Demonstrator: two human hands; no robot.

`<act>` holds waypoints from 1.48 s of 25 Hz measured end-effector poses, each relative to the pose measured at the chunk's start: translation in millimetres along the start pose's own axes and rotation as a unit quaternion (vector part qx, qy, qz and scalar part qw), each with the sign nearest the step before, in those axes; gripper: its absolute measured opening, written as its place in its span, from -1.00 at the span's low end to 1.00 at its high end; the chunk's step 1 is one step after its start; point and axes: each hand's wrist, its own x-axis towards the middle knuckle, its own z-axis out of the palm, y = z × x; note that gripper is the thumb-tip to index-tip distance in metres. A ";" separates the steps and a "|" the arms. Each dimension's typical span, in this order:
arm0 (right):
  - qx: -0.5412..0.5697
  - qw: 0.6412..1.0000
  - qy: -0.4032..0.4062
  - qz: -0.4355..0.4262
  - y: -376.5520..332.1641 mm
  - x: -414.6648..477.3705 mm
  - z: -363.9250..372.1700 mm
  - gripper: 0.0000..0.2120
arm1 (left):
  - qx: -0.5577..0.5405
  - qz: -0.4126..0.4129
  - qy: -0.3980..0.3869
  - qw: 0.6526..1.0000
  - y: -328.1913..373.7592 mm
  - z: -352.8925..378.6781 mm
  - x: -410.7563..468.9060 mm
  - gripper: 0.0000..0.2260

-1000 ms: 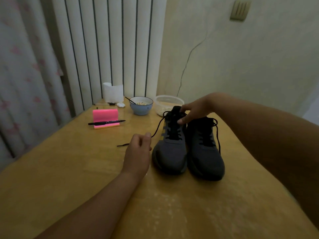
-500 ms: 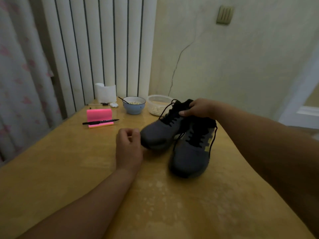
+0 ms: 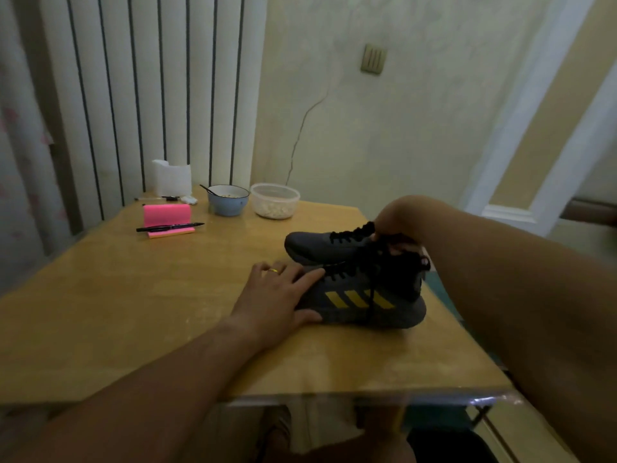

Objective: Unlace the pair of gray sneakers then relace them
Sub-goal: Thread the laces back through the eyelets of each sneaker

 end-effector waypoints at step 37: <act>0.388 0.866 0.202 -0.244 93.4 52.4 137.9 0.07 | -0.465 -0.236 0.113 0.846 71.3 30.7 64.7 -0.11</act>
